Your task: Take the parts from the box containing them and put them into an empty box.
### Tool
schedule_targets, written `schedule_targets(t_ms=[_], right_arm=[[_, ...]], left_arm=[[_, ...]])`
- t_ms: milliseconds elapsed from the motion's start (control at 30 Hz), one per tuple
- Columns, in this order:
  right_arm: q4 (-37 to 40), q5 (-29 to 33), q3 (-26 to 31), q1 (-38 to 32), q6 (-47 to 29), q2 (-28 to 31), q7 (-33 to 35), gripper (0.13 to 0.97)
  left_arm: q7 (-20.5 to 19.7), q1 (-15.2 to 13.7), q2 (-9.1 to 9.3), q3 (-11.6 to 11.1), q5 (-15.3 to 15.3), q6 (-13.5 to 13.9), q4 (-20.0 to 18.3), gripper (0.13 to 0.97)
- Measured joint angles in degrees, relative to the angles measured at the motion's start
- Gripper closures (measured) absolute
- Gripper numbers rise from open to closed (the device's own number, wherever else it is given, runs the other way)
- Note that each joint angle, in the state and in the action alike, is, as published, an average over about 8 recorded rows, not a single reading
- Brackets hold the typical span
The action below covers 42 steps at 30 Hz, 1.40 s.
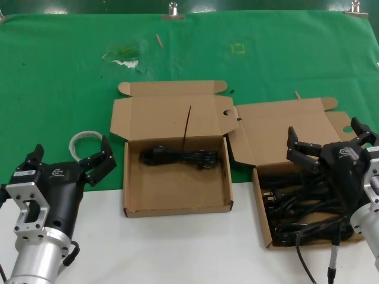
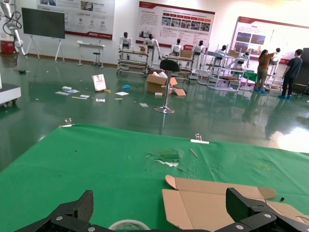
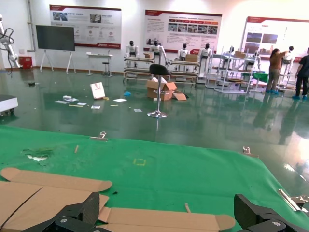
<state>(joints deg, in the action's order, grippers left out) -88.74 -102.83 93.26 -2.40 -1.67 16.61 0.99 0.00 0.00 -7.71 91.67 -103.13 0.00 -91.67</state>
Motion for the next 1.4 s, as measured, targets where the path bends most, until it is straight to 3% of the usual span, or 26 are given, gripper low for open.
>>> schedule_targets(t_ms=[1400], right_arm=[[0.0,0.0,0.0,0.0,0.0,0.0,0.0,0.129]], left_arm=[[0.0,0.0,0.00,0.0,0.0,0.0,0.0,0.132]])
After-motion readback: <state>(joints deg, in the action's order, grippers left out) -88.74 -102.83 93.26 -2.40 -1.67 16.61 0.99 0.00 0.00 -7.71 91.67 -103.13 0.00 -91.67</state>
